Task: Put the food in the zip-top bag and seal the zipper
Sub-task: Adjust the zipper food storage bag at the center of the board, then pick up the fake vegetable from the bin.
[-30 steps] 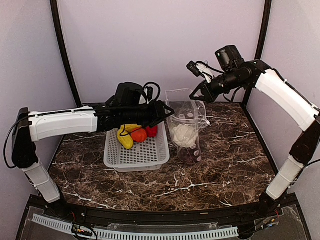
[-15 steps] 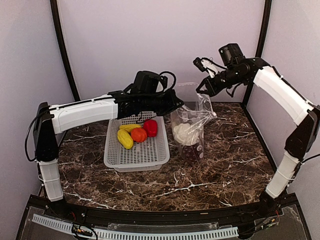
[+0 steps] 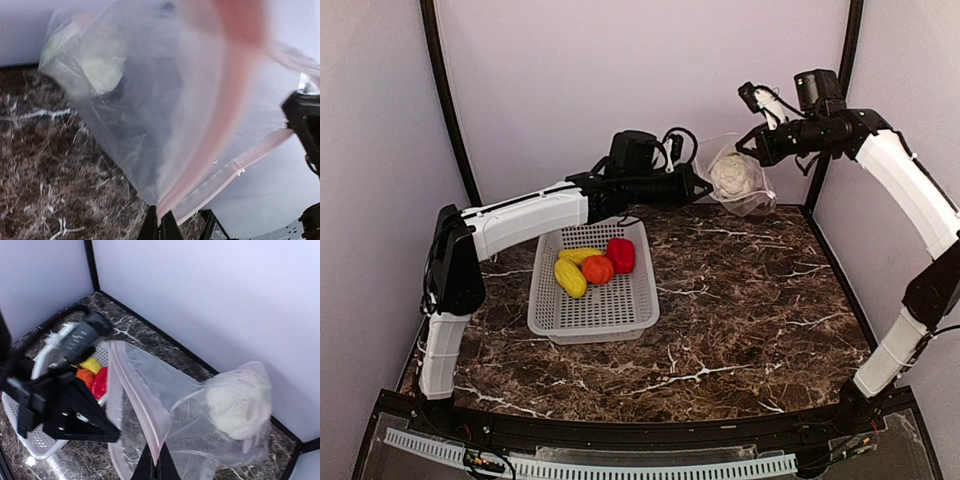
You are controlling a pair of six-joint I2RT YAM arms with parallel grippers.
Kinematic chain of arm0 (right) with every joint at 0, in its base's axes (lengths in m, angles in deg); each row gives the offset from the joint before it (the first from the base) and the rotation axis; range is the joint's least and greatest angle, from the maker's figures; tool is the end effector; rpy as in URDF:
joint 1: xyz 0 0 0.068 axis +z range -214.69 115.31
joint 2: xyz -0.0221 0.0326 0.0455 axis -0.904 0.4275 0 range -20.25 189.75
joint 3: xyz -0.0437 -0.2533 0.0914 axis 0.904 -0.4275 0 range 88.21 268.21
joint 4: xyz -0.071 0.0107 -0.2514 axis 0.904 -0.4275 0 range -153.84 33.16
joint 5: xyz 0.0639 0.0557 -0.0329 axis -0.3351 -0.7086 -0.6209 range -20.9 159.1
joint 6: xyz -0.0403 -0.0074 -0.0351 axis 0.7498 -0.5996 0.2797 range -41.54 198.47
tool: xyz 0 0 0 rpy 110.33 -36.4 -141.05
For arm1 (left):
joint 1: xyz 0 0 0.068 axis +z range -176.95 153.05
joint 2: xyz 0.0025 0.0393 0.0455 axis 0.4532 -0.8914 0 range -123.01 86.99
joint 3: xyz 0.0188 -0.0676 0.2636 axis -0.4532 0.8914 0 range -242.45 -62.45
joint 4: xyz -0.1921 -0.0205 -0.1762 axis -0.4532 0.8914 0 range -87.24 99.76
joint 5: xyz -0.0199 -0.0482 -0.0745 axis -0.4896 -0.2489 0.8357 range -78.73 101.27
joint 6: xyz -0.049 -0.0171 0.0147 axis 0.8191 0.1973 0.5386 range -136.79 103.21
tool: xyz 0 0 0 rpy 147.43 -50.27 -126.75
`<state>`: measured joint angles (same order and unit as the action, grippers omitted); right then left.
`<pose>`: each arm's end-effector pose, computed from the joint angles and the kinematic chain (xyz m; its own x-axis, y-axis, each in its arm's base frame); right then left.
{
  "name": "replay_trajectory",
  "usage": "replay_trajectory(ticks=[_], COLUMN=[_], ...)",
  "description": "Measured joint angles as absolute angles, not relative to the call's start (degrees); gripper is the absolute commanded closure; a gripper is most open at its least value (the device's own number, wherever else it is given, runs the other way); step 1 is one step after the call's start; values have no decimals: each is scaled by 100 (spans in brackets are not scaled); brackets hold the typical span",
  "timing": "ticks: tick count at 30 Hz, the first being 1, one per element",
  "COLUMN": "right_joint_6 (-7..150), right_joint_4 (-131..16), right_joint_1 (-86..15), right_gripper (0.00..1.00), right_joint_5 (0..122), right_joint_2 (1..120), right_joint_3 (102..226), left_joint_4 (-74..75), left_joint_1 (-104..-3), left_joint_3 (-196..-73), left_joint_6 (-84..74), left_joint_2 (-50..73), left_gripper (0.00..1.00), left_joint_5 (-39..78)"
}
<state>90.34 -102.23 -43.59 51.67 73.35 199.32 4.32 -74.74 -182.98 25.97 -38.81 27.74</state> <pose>0.3205 0.1351 0.4573 -0.3055 -0.3282 -0.8938 -0.6676 0.7432 -0.0447 0.3495 -0.4003 0.3519 -0.6693 -0.2311 -0.7061 0.6061 0.3799 -0.6988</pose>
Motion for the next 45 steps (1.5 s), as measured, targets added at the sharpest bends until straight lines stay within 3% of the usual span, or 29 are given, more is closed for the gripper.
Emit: replay_trajectory(ticks=[8,21,23,26,28,37,41,45], right_joint_6=[9146,9122,9122,9135,9148,9290,9410,9493], right_joint_4=[-9969,-9914,-9908,-9925,-9987,-10030,-10063,-10057], right_joint_1=[-3843,-3817,-3817,-3817,-3817,-3817,-3810,-3766], right_gripper=[100,100,100,100,100,100,100,100], right_joint_5=[4819,4170,4142,4011,3877,3042,2835,2854], right_joint_2=[7464,7390,7390,7390,7392,7392,7392,7392], right_joint_3=[17645,17691,17691,17696,17750,18039,18034,17938], left_joint_4=[331,-440,-451,-405,-392,307,1175,1695], left_joint_1=[-7474,-7522,-7535,-7550,-7553,-7559,-7568,-7539], left_joint_3=[-16006,-14827,-14672,-14384,-14089,-12908,-12716,-12705], left_joint_6=[3008,3050,3024,2952,2899,2208,1671,1277], left_joint_2=[-3855,-2559,-2340,-2032,-1772,-377,388,676], left_gripper=[99,98,88,62,52,35,16,12], left_joint_5=[3115,3270,3246,3156,3115,2686,1637,667])
